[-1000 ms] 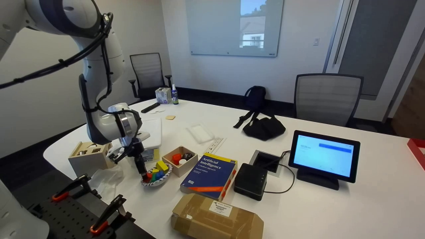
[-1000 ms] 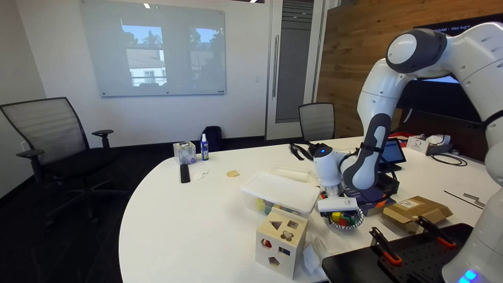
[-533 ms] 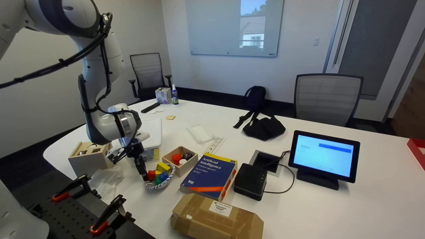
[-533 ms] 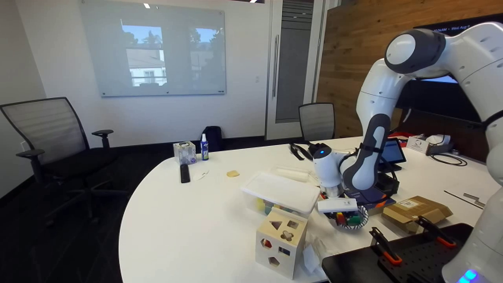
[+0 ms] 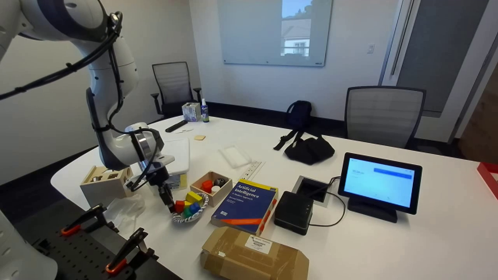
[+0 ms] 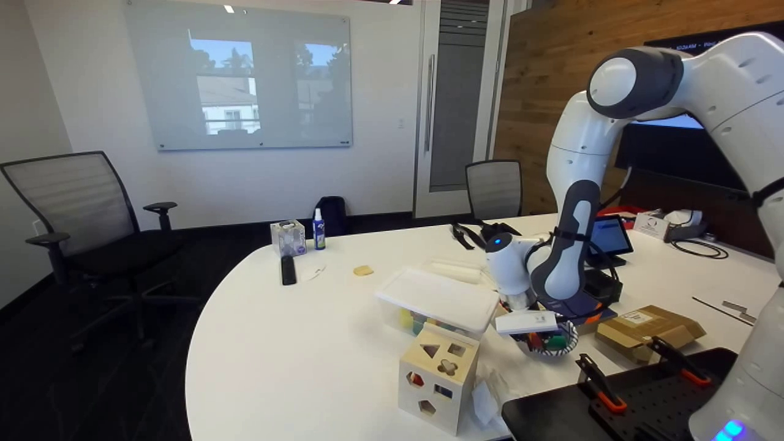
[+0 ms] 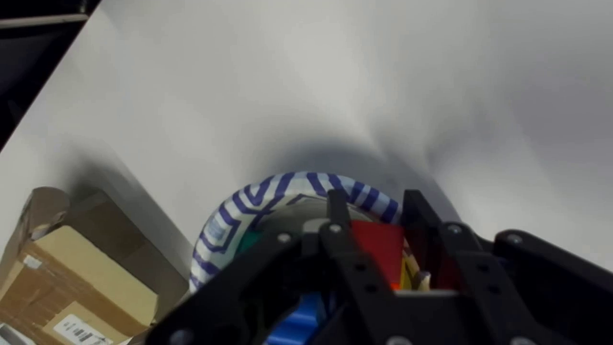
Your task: Remove the orange block from the white plate and put it in the shape sorter through the square opening
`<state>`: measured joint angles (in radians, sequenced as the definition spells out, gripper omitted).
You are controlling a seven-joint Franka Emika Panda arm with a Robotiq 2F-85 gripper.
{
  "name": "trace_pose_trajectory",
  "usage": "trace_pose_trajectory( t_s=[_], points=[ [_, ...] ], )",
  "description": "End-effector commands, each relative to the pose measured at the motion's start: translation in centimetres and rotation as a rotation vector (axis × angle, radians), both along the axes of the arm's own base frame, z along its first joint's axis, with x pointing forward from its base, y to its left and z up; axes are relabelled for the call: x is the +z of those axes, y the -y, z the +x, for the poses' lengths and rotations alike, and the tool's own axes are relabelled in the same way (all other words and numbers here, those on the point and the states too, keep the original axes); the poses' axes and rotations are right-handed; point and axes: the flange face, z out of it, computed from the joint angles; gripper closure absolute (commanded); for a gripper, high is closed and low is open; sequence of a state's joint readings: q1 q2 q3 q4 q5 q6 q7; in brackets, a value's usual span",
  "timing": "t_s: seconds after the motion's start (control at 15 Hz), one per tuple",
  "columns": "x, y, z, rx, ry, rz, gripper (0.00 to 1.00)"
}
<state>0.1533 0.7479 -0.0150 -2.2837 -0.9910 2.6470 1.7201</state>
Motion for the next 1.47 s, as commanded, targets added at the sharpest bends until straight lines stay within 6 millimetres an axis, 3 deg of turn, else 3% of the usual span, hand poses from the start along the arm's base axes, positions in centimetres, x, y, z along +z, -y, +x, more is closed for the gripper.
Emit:
trace_pose_trajectory(
  t_s=[0.0,0.4,0.73,1.13,1.4],
  points=[
    [2.0,-0.5,0.2,0.004,0.033,-0.011,0.91],
    [6.2,-1.8,0.1,0.063,0.065,0.058,0.91],
    [9.7,-3.4,-1.4,0.189,0.054,0.189,0.91],
    [12.3,-6.0,-5.1,0.395,-0.099,0.381,0.91],
    [14.6,-8.6,-5.0,0.526,-0.187,0.507,0.91]
  ],
)
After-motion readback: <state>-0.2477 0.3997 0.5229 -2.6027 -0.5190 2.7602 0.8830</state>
